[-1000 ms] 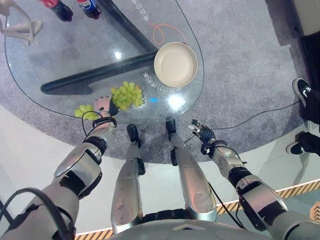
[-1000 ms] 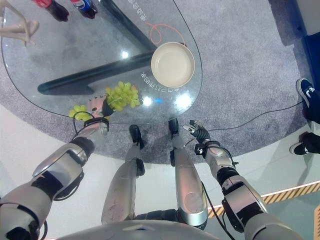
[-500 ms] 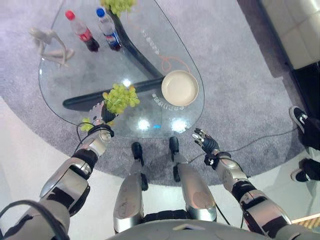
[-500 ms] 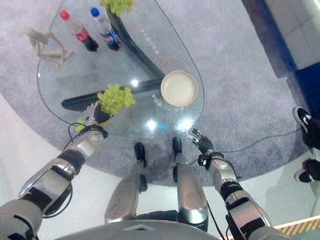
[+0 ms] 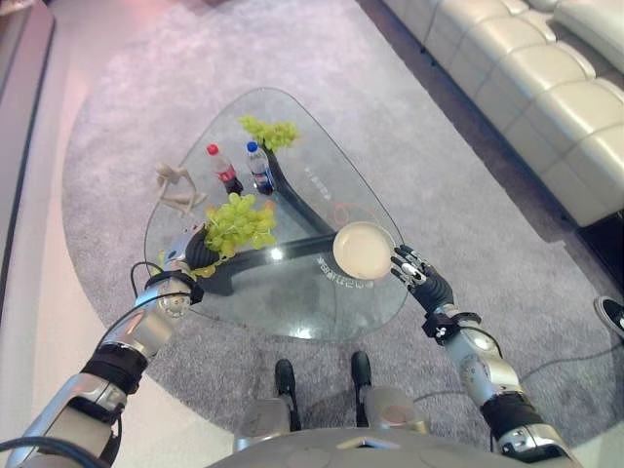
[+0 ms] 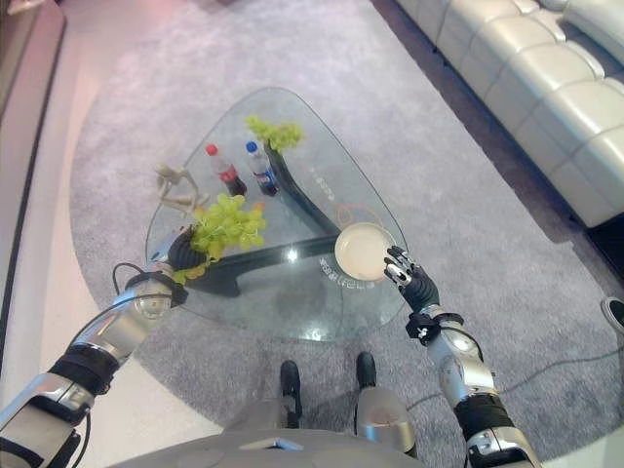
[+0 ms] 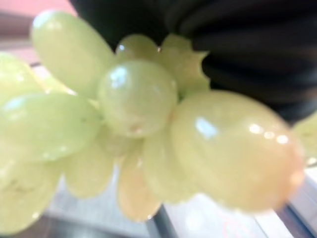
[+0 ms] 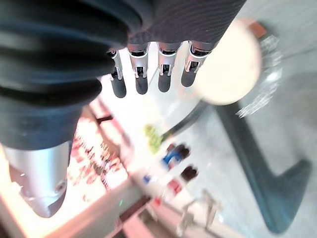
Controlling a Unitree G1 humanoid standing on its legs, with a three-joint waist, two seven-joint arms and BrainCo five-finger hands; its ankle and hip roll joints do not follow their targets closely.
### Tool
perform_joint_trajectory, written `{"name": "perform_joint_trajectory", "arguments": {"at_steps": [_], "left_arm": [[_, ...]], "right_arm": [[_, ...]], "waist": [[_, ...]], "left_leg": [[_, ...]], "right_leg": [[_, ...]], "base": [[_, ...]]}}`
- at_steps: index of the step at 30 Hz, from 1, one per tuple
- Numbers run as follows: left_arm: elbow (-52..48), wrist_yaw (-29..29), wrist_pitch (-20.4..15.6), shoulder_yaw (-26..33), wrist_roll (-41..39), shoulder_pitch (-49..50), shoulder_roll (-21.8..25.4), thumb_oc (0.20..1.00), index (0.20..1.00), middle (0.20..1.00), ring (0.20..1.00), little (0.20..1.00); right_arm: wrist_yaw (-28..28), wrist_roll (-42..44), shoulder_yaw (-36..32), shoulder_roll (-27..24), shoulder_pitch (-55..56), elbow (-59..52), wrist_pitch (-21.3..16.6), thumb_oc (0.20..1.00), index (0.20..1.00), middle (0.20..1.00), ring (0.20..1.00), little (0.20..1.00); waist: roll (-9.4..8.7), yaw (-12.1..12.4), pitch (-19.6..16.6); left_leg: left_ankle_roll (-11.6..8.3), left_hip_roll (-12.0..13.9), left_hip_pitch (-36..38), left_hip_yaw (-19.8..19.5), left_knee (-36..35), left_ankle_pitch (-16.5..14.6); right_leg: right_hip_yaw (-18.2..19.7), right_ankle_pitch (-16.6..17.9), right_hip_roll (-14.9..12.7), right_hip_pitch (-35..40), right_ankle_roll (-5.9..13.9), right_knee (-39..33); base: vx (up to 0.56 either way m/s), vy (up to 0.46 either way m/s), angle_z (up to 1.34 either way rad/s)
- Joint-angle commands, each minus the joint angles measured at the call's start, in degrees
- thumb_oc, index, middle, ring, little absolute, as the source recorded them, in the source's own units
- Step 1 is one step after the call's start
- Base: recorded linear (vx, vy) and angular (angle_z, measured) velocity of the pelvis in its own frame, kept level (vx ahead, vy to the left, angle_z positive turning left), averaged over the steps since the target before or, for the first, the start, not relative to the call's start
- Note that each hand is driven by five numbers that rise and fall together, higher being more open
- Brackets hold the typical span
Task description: Pick up fruits into the plate
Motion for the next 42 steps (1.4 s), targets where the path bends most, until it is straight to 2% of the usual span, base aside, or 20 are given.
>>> {"name": "perform_joint_trajectory", "arguments": {"at_steps": [1, 4, 6, 9, 12, 14, 16, 19, 24, 31, 37, 42], "left_arm": [[-2.71, -4.13, -6.07, 3.68, 6.12, -2.29, 7.10, 0.200, 0.200, 0.200, 0.200, 0.200], [-5.68, -7.02, -9.00, 3.91, 7.90, -4.29, 11.30, 0.200, 0.200, 0.200, 0.200, 0.200], [-7.94, -8.32, -11.19, 2.32, 9.18, -8.09, 15.47, 0.200, 0.200, 0.200, 0.200, 0.200], [-9.44, -8.57, -13.71, 0.50, 12.32, -11.60, 17.72, 0.200, 0.200, 0.200, 0.200, 0.200], [-12.14, -9.00, -17.91, -3.27, 17.28, -16.61, 20.44, 0.200, 0.200, 0.200, 0.200, 0.200], [-13.29, -9.11, -19.42, -6.04, 19.08, -19.74, 21.47, 0.200, 0.200, 0.200, 0.200, 0.200], [-14.54, -9.38, -21.93, -11.36, 20.11, -25.46, 22.09, 0.200, 0.200, 0.200, 0.200, 0.200], [-16.22, -9.15, -24.50, -16.89, 19.80, -31.53, 22.12, 0.200, 0.200, 0.200, 0.200, 0.200], [-18.19, -8.27, -26.69, -21.86, 17.72, -37.00, 20.91, 0.200, 0.200, 0.200, 0.200, 0.200], [-22.19, -8.87, -29.37, -22.30, 15.95, -37.44, 18.88, 0.200, 0.200, 0.200, 0.200, 0.200], [-24.28, -11.82, -30.91, -21.70, 15.35, -35.23, 15.93, 0.200, 0.200, 0.200, 0.200, 0.200], [-24.48, -14.59, -30.85, -21.97, 14.25, -34.78, 14.47, 0.200, 0.200, 0.200, 0.200, 0.200]], "right_arm": [[6.53, 0.01, -1.93, -3.22, 0.14, -5.67, 2.00, 1.000, 1.000, 1.000, 1.000, 1.000], [9.93, 0.00, -2.21, -7.42, -1.51, -8.76, 5.95, 1.000, 1.000, 1.000, 1.000, 1.000], [12.76, 1.36, -1.10, -11.92, -3.94, -11.09, 8.84, 1.000, 1.000, 1.000, 1.000, 1.000], [15.68, 2.03, 0.01, -14.74, -5.82, -12.90, 11.16, 1.000, 1.000, 1.000, 1.000, 1.000], [18.62, 5.29, 2.38, -17.67, -7.91, -16.31, 16.24, 1.000, 1.000, 1.000, 1.000, 1.000], [20.24, 7.44, 3.98, -18.13, -9.14, -17.38, 19.02, 1.000, 1.000, 1.000, 1.000, 1.000], [22.31, 10.65, 6.70, -18.11, -11.79, -17.97, 23.29, 1.000, 1.000, 1.000, 1.000, 1.000], [22.70, 15.71, 9.84, -17.00, -14.17, -19.20, 29.04, 1.000, 1.000, 1.000, 1.000, 1.000], [22.13, 22.39, 14.06, -13.86, -14.92, -20.89, 35.15, 1.000, 1.000, 1.000, 1.000, 1.000], [21.19, 26.88, 19.04, -10.11, -12.86, -24.60, 40.07, 1.000, 1.000, 1.000, 1.000, 1.000], [19.13, 28.11, 21.85, -7.47, -11.82, -26.02, 39.71, 1.000, 1.000, 1.000, 1.000, 1.000], [18.62, 28.90, 23.38, -6.51, -11.53, -26.92, 39.22, 1.000, 1.000, 1.000, 1.000, 1.000]], "waist": [[-1.48, 1.32, -6.34], [-1.89, 1.81, -7.31], [-2.13, 2.27, -8.10], [-2.32, 2.62, -8.51], [-2.63, 2.93, -9.10], [-2.71, 2.98, -9.30], [-2.68, 3.05, -9.75], [-2.59, 3.36, -10.25], [-2.43, 3.74, -10.70], [-2.15, 4.15, -10.58], [-1.78, 4.52, -10.31], [-1.82, 4.77, -10.34]], "left_leg": [[1.55, -2.64, 3.26, -0.89, 3.31, -10.97], [1.60, -2.62, 4.62, -0.76, 2.76, -11.25], [1.58, -2.61, 5.53, -0.69, 2.35, -11.43], [1.62, -2.69, 6.19, -0.66, 1.98, -11.50], [1.60, -2.71, 6.73, -0.69, 1.69, -11.56], [1.54, -2.70, 6.95, -0.66, 1.60, -11.49], [1.50, -2.74, 7.27, -0.63, 1.59, -11.68], [1.49, -2.80, 7.63, -0.76, 1.41, -11.79], [1.45, -2.82, 7.68, -0.82, 1.29, -11.80], [1.42, -2.81, 7.39, -0.83, 1.32, -11.63], [1.38, -2.93, 7.37, -1.29, 1.23, -11.50], [1.32, -2.95, 7.14, -1.55, 1.04, -11.40]], "right_leg": [[-1.73, -7.96, -2.34, 1.79, 2.74, 4.76], [-2.52, -7.91, -2.41, 3.32, 2.93, 3.92], [-3.15, -7.77, -2.50, 4.36, 3.04, 3.30], [-3.58, -7.58, -2.56, 5.13, 3.18, 2.71], [-4.17, -7.34, -2.73, 5.85, 3.34, 2.23], [-4.51, -7.24, -2.84, 6.08, 3.41, 2.19], [-5.02, -7.34, -2.93, 6.45, 3.48, 2.18], [-5.58, -7.30, -2.97, 7.06, 3.59, 1.75], [-6.25, -7.24, -3.18, 7.40, 3.82, 1.34], [-6.24, -7.27, -3.28, 7.28, 3.93, 1.23], [-6.60, -7.23, -3.55, 7.41, 4.12, 1.17], [-6.79, -7.21, -3.66, 7.29, 4.29, 1.06]], "base": [[0.07, -0.038, 0.10], [0.06, -0.039, 0.11], [0.04, -0.036, 0.15], [0.01, -0.010, 0.04], [0.02, -0.017, 0.06], [0.01, -0.009, 0.07], [0.02, -0.003, 0.05], [0.03, 0.004, 0.06], [0.00, 0.003, 0.03], [-0.02, 0.002, 0.02], [0.00, 0.000, 0.00], [0.00, 0.000, 0.00]]}}
